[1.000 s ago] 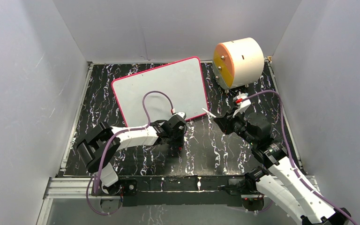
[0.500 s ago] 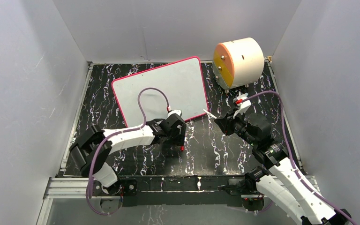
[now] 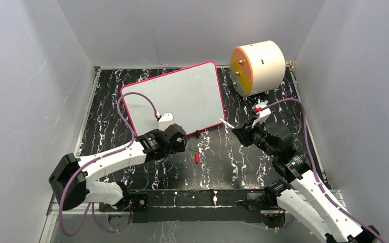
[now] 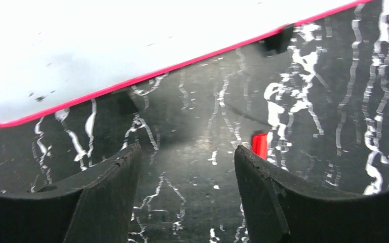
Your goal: Write a sentence on the whiteboard
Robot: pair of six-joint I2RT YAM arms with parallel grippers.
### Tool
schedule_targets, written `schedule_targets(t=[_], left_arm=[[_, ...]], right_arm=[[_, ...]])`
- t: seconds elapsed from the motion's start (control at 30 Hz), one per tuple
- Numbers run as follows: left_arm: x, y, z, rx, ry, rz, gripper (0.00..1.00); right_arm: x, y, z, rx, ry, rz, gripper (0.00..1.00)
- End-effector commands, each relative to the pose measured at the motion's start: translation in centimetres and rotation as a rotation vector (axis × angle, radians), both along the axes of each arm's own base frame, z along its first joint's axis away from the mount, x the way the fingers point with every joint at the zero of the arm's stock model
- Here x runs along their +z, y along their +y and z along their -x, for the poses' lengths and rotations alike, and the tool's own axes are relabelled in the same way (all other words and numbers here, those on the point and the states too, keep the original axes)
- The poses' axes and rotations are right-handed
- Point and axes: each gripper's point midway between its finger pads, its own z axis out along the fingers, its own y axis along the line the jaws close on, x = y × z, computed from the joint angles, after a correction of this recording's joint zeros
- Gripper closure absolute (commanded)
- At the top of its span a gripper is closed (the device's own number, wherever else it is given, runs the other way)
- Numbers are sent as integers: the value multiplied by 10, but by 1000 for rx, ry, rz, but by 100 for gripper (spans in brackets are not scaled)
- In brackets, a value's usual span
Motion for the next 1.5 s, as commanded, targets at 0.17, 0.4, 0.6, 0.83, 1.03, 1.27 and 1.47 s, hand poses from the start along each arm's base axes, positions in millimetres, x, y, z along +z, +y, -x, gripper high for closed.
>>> schedule_targets(t=[0.17, 0.4, 0.6, 0.83, 1.03, 1.27, 1.47], left_arm=[[-29, 50, -11, 244, -4, -26, 41], [-44, 56, -31, 280, -5, -43, 50], [-53, 59, -42, 299, -19, -68, 56], [-65, 52, -48, 270, 2, -73, 71], [-74, 44, -43, 234, 44, -63, 100], [-74, 21, -31, 178, 54, -20, 100], [-73, 1, -21, 155, 59, 16, 100]], right_arm=[[28, -1, -4, -6, -76, -32, 100], [29, -1, -4, -9, -79, -27, 100], [28, 0, -6, -8, -78, -27, 100], [26, 1, -6, -7, -73, -29, 100], [25, 1, -7, -10, -71, -35, 100], [25, 3, -8, -7, -75, -43, 100], [28, 3, -8, -8, -79, -46, 100]])
